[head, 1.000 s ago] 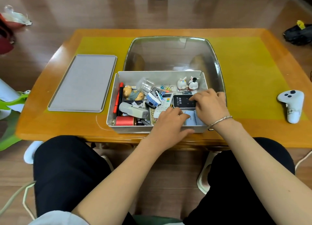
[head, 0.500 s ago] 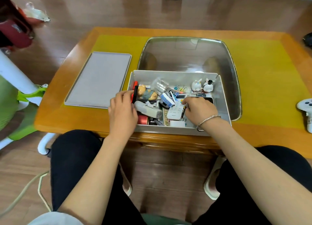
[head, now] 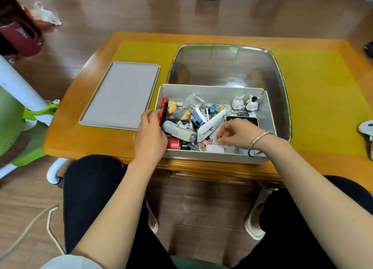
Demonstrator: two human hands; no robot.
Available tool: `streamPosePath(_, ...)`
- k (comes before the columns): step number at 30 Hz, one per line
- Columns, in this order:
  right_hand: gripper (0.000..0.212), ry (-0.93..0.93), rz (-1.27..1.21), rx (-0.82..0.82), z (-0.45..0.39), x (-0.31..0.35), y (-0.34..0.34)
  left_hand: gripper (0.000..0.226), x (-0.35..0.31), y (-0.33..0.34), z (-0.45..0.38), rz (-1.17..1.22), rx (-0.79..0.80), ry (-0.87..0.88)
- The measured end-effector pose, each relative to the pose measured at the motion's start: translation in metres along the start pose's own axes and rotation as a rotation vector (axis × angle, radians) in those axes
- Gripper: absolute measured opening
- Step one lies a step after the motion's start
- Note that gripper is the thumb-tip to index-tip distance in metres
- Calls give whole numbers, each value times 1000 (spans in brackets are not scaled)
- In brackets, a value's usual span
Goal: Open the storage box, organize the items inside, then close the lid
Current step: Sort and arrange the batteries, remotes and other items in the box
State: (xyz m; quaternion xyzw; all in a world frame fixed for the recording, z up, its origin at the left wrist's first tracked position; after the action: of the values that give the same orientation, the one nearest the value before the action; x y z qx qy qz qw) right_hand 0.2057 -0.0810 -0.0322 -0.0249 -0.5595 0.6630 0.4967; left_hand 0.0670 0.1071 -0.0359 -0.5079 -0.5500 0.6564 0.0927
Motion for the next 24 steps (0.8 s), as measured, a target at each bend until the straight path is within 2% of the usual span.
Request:
streamPosePath(3, 30, 43, 126, 140, -2, -2, 16, 71, 9, 3, -3, -11, 36, -133)
streamPosePath(6, 40, 75, 190, 140, -8, -4, 23, 74, 13, 8, -6, -44, 40, -146)
streamPosePath(10, 51, 176, 210, 112, -17, -5, 29, 70, 12, 8, -10, -18, -36, -166)
streamPosePath(15, 54, 250, 209, 35, -24, 0, 35, 70, 13, 9, -11, -56, -52, -137)
streamPosePath(19, 47, 262, 190, 15, -24, 1, 37, 70, 15, 12, -13, -57, -23, -127)
streamPosePath(24, 42, 209, -63, -35, -13, -8, 33, 71, 15, 14, -13, -42, -28, -121)
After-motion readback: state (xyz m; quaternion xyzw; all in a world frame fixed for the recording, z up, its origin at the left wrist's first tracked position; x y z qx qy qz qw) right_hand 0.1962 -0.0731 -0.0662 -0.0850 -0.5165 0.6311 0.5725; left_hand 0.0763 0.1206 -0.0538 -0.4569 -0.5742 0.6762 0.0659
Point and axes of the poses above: each hand's wrist, its own z-axis away from the middle knuckle, its own y-axis out of the palm, x = y × z, the point moved 5 cm from there along -z, towards the middle knuckle
